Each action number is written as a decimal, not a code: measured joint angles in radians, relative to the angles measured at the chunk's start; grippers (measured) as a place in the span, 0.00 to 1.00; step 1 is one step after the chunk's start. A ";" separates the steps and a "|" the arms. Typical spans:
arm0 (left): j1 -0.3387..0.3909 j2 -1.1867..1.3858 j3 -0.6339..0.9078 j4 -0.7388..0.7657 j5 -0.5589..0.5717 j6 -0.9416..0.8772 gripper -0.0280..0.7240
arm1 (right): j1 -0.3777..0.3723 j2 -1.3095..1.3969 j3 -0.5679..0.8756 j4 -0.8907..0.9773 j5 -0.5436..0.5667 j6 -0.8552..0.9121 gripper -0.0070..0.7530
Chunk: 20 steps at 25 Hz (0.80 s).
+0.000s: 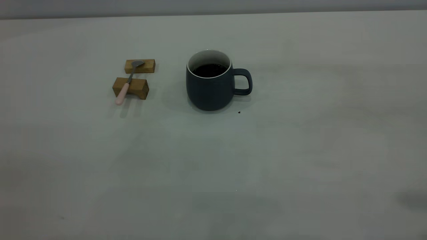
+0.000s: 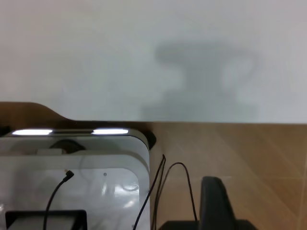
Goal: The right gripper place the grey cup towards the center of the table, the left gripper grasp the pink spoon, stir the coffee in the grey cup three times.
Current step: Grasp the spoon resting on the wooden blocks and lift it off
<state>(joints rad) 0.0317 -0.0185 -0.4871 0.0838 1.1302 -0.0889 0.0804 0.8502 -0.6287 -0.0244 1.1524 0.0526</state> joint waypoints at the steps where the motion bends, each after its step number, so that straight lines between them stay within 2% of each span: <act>1: 0.000 0.000 0.000 0.000 0.000 0.000 0.64 | -0.002 -0.040 0.042 0.000 -0.006 0.001 0.66; 6: 0.000 0.000 0.000 0.000 0.000 0.000 0.64 | -0.002 -0.264 0.154 0.001 -0.034 0.002 0.66; 14: 0.000 0.000 0.000 0.000 0.000 0.000 0.64 | -0.002 -0.646 0.160 0.001 -0.038 0.003 0.66; 20: 0.000 0.000 0.000 0.000 0.000 0.000 0.64 | -0.002 -0.814 0.160 0.000 -0.030 0.004 0.66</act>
<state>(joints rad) 0.0317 -0.0185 -0.4871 0.0838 1.1302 -0.0889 0.0782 0.0360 -0.4691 -0.0245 1.1222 0.0563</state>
